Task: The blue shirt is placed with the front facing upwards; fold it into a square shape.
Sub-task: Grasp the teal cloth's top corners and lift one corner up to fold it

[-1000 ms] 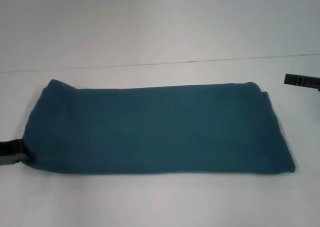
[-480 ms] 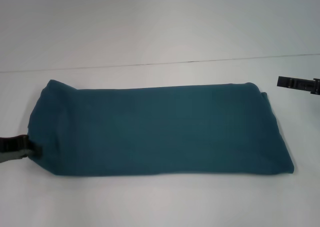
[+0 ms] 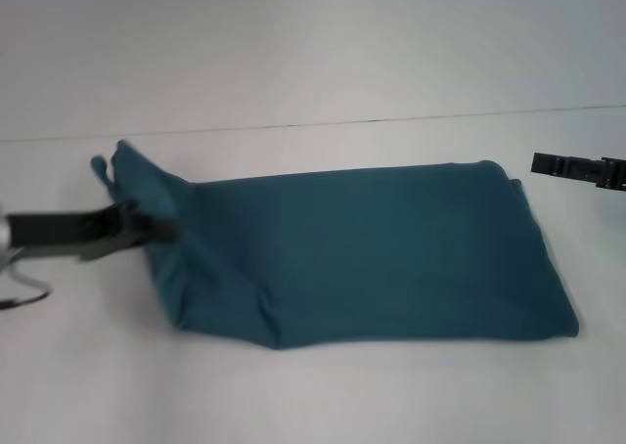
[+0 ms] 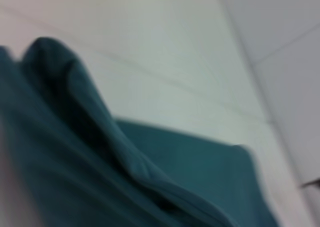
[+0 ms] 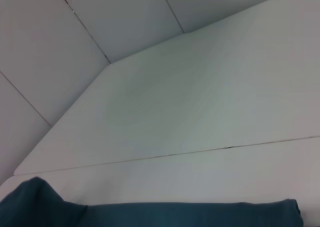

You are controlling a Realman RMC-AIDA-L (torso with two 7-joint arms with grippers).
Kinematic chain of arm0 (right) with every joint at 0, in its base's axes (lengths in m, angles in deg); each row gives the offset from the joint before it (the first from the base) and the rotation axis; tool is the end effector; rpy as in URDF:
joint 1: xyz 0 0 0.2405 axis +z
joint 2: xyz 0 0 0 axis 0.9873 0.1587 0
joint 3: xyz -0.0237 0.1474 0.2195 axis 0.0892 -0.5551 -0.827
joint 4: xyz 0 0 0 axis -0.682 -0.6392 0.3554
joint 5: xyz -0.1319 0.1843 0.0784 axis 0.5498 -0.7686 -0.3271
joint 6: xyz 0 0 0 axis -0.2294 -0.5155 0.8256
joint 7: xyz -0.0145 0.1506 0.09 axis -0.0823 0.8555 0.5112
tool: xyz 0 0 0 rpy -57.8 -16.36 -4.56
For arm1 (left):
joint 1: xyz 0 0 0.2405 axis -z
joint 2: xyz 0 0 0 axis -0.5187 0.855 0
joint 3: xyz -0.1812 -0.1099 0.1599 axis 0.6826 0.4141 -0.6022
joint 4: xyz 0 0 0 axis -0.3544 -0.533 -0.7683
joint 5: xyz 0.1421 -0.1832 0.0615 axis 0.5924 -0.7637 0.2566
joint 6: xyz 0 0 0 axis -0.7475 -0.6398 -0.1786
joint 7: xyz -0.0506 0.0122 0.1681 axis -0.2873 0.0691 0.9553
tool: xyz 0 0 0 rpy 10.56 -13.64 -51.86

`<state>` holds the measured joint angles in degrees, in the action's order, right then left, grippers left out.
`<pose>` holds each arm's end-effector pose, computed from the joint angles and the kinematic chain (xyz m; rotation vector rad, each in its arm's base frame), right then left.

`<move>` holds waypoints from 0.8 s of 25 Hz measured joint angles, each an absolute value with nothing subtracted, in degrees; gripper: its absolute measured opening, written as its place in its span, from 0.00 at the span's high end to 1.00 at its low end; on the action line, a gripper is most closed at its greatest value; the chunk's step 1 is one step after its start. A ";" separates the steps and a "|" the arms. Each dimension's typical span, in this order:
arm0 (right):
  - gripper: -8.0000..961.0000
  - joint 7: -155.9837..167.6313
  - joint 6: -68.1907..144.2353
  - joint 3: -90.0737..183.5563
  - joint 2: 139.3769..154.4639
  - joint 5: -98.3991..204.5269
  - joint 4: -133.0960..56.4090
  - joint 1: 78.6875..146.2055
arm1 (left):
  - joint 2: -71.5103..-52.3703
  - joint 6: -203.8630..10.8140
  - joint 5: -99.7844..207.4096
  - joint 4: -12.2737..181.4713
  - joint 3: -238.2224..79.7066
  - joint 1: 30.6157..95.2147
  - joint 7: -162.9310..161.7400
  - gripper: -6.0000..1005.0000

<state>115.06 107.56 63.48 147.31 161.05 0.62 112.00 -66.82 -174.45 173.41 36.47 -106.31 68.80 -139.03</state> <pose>0.3409 0.4178 0.0762 -2.1206 1.2971 0.6769 -0.2618 0.4210 0.0095 -2.2538 -1.7284 -0.5860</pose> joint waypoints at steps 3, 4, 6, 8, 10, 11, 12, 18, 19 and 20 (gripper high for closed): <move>0.07 114.68 107.34 63.48 147.54 161.05 0.62 112.00 | -67.74 -174.06 167.18 37.03 -109.43 70.29 -138.42 0.98; 0.07 114.55 107.28 63.47 147.58 161.05 0.61 111.99 | -68.09 -173.73 165.36 37.58 -110.55 71.18 -138.20 0.98; 0.07 114.21 107.24 63.47 147.65 161.05 0.57 111.98 | -68.66 -173.31 163.01 38.62 -111.85 72.91 -137.79 0.98; 0.07 114.07 107.25 63.47 147.67 161.05 0.54 111.98 | -69.73 -172.88 161.37 39.52 -112.85 75.01 -137.26 0.98; 0.07 113.77 107.32 63.47 147.67 161.06 0.54 111.98 | -70.93 -171.94 159.61 40.58 -114.19 77.35 -136.72 0.98; 0.07 113.64 107.39 63.47 147.67 161.06 0.54 111.98 | -71.06 -171.43 158.69 41.31 -114.96 78.07 -136.53 0.98; 0.07 113.58 107.53 63.48 147.67 161.06 0.51 111.98 | -71.15 -170.90 157.58 42.17 -115.97 78.84 -136.36 0.98; 0.07 112.89 107.80 64.26 147.68 161.31 0.17 112.23 | -71.25 -165.05 147.02 46.13 -125.93 82.56 -134.97 0.98; 0.07 112.73 107.79 64.47 147.67 161.31 0.06 112.24 | -71.26 -164.00 145.64 46.36 -127.51 83.06 -134.94 0.98; 0.07 112.57 107.78 64.71 147.67 161.31 -0.05 112.26 | -71.29 -163.03 144.39 46.53 -128.99 83.60 -134.93 0.98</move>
